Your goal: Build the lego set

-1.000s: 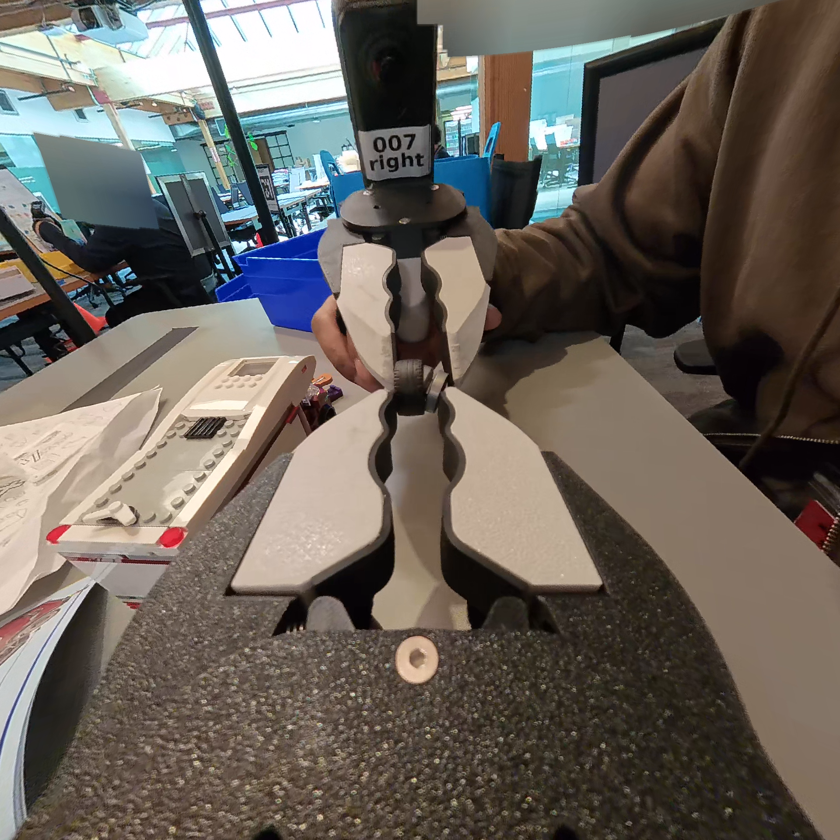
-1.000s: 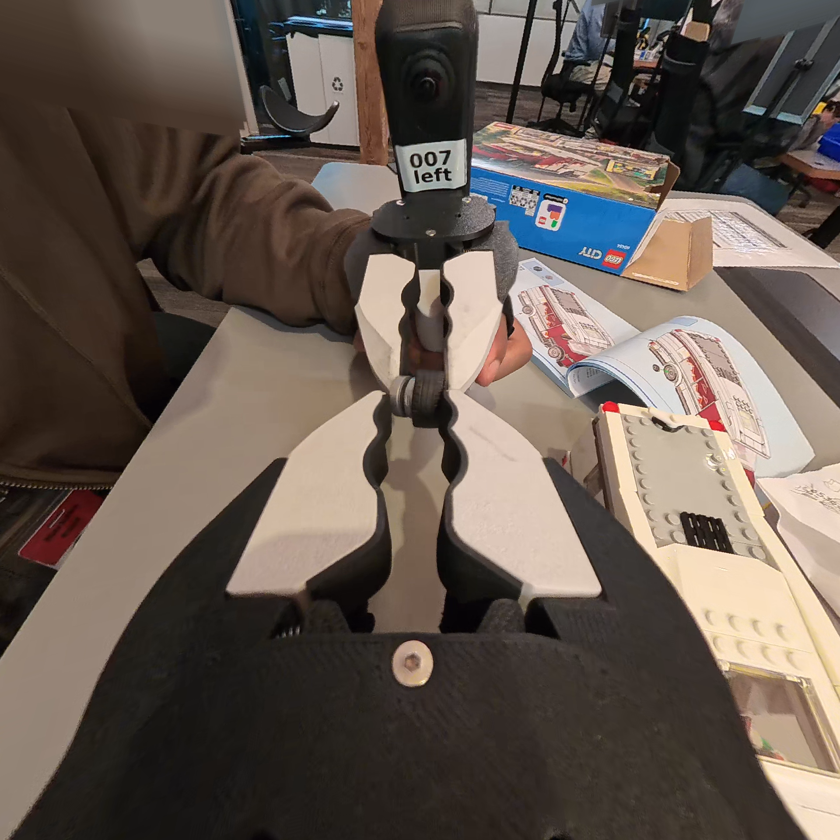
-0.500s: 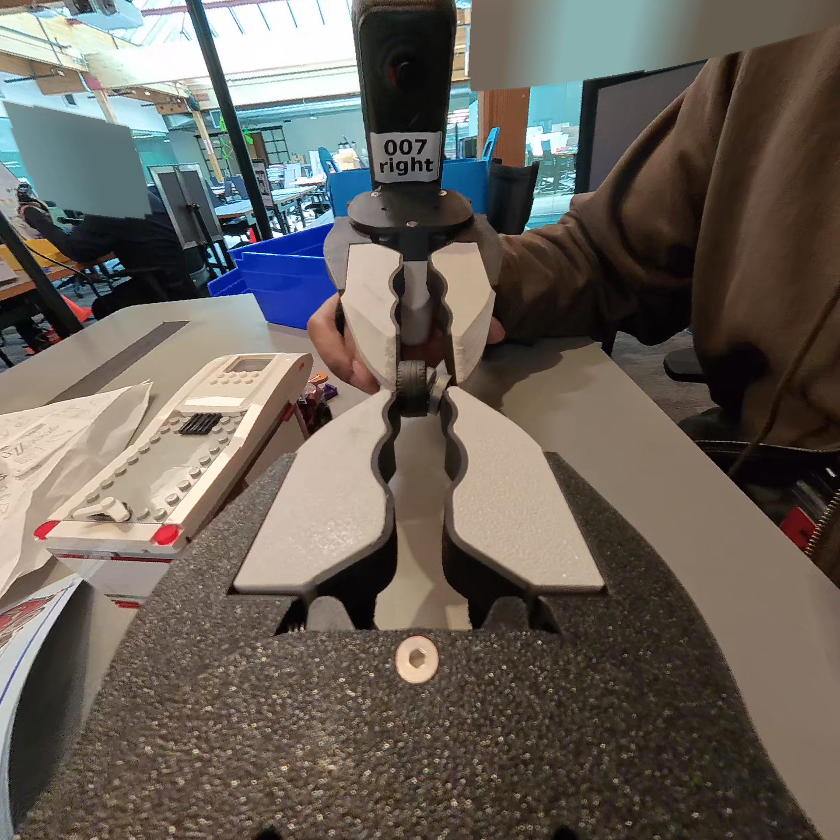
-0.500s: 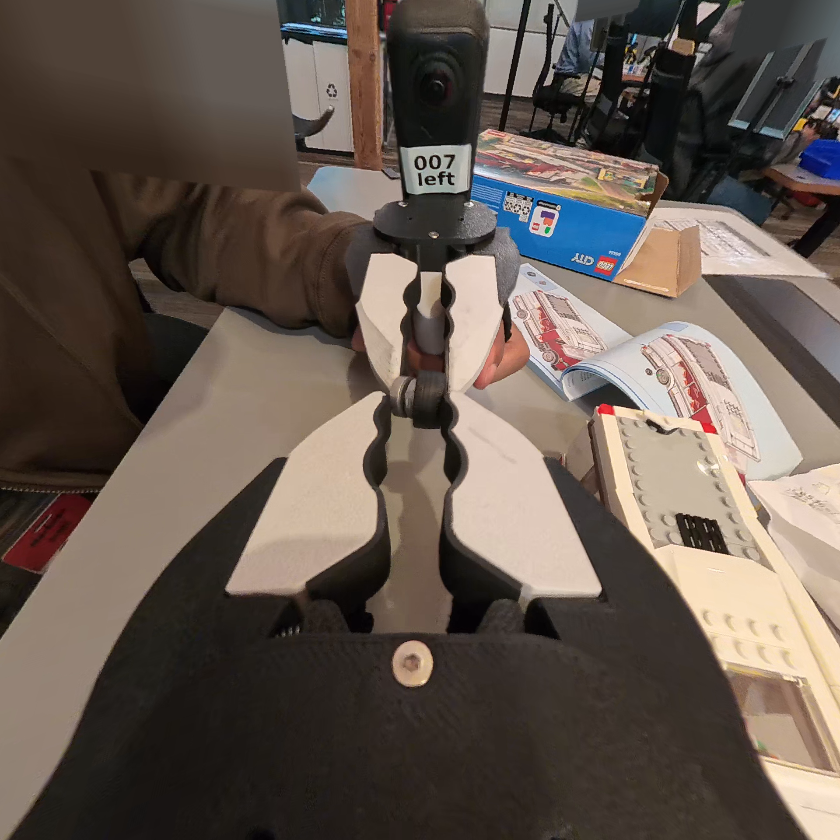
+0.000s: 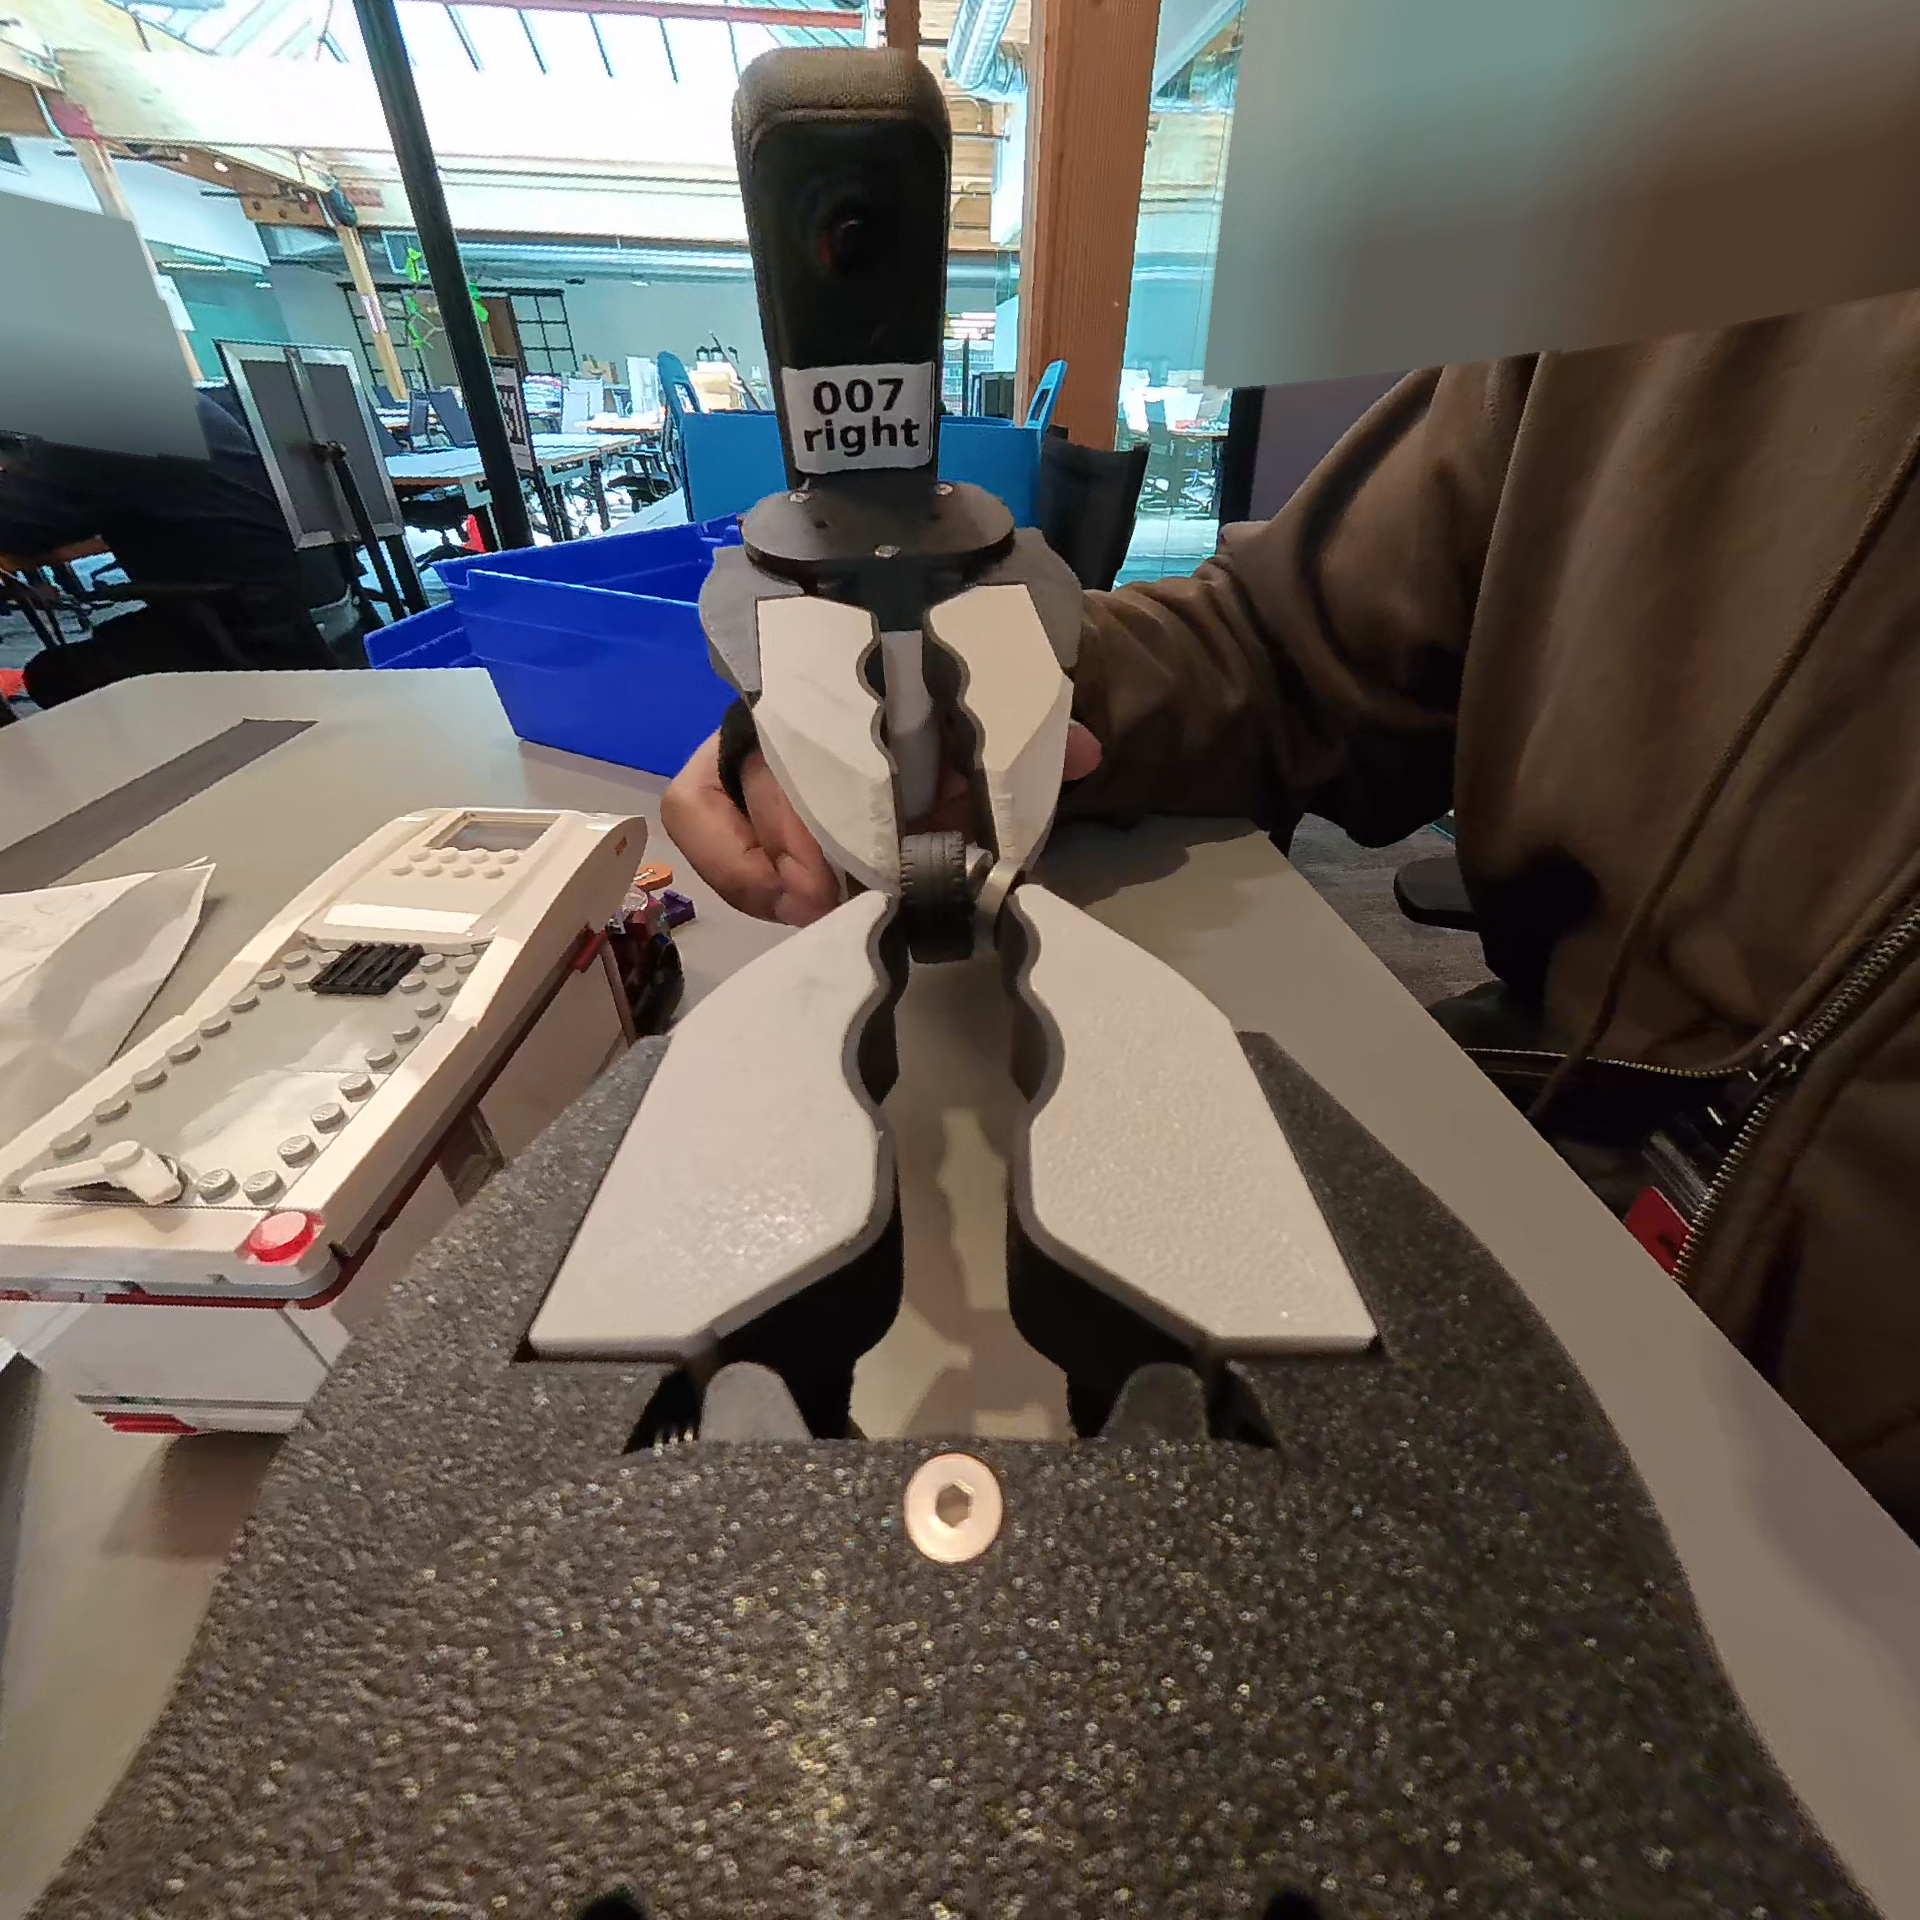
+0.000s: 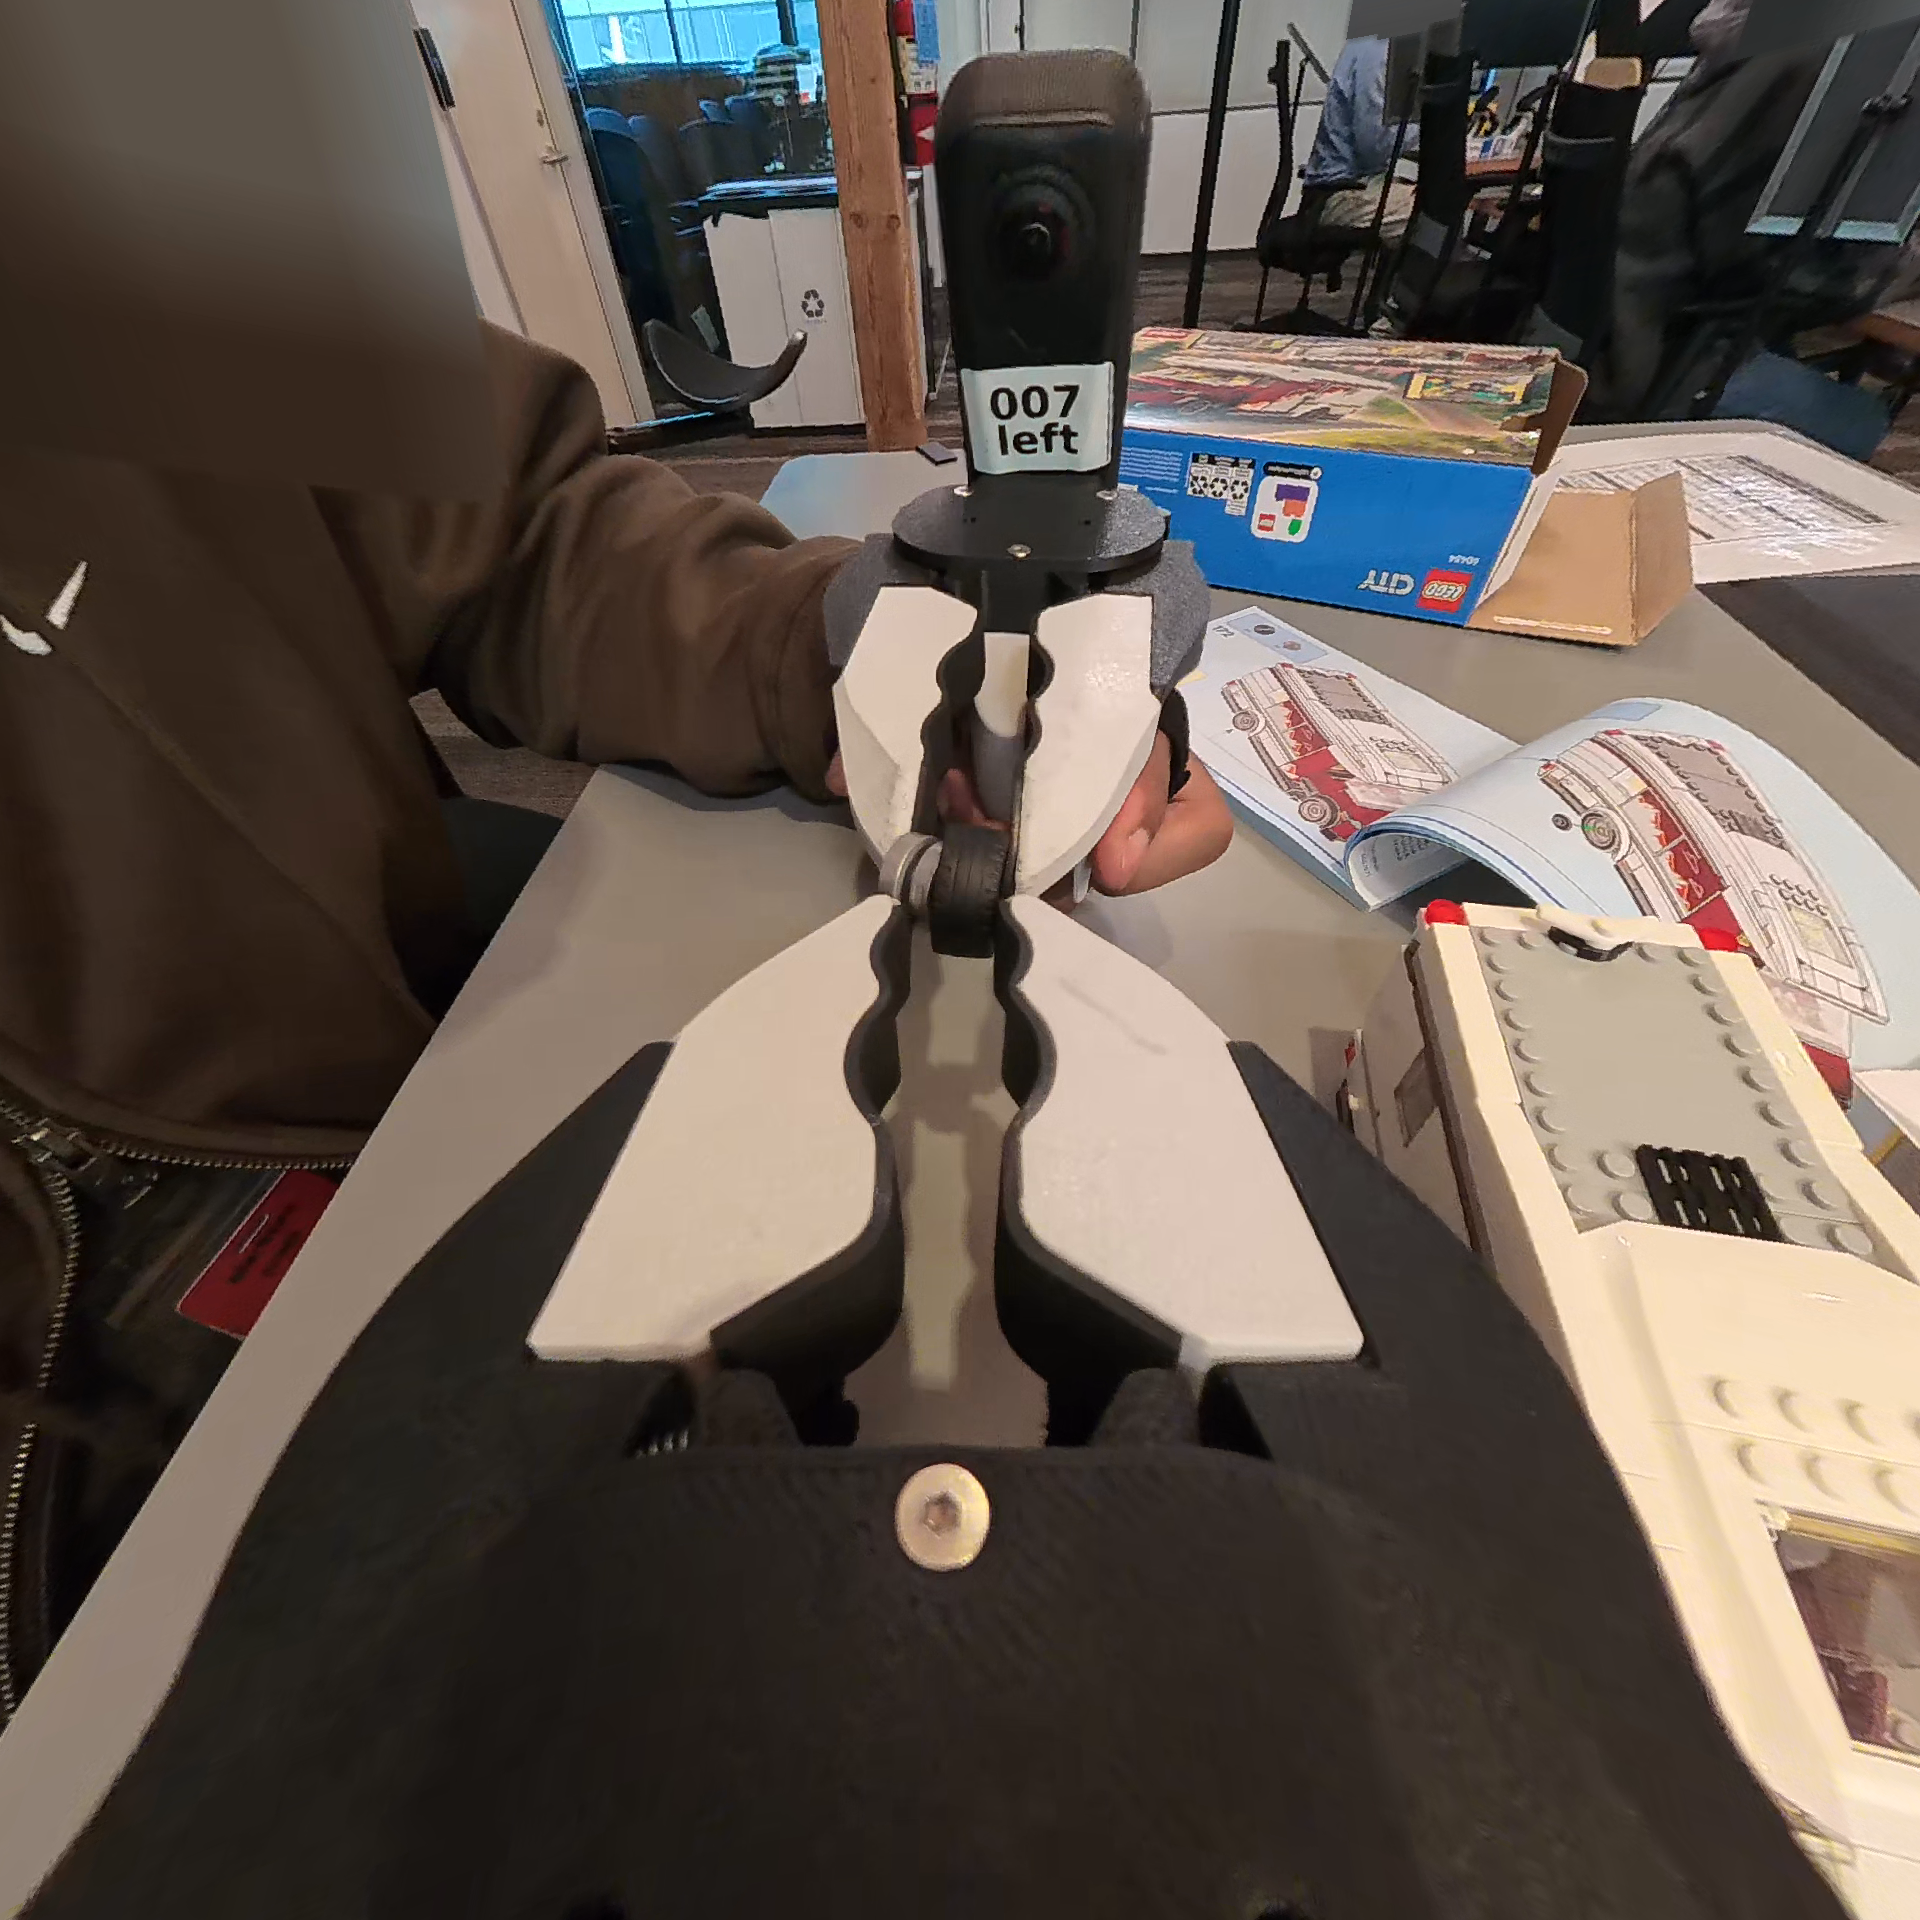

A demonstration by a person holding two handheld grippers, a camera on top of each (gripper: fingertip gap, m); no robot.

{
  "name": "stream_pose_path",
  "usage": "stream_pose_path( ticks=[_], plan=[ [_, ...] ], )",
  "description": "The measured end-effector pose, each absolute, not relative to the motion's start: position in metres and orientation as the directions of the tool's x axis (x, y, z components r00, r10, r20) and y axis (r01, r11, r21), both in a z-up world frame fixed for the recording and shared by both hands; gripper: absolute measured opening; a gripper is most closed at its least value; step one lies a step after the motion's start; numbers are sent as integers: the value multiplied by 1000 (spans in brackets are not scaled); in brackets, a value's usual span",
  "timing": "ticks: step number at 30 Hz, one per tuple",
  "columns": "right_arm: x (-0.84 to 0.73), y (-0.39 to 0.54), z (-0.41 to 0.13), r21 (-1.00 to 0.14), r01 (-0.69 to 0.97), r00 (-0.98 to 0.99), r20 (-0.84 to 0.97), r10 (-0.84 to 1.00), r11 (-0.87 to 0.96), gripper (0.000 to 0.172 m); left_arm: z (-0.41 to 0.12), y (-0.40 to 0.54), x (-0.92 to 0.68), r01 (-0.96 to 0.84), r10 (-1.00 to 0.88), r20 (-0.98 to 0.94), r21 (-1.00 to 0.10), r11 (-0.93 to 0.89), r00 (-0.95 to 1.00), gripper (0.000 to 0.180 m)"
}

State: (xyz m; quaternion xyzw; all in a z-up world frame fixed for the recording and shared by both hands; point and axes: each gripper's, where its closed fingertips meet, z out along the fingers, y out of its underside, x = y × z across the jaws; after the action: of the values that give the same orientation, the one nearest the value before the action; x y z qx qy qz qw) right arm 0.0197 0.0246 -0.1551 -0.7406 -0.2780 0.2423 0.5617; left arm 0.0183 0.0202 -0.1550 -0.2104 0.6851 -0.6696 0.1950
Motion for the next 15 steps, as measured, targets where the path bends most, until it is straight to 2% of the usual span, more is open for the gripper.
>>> stream_pose_path(
  ticks=[15],
  plan=[
    [21, 32, -151, -979, 85, 765, -57, 642, -188, 12, -156, 25, 25, -74, -580, 70, -997, -16, -812, 20]
  ],
)
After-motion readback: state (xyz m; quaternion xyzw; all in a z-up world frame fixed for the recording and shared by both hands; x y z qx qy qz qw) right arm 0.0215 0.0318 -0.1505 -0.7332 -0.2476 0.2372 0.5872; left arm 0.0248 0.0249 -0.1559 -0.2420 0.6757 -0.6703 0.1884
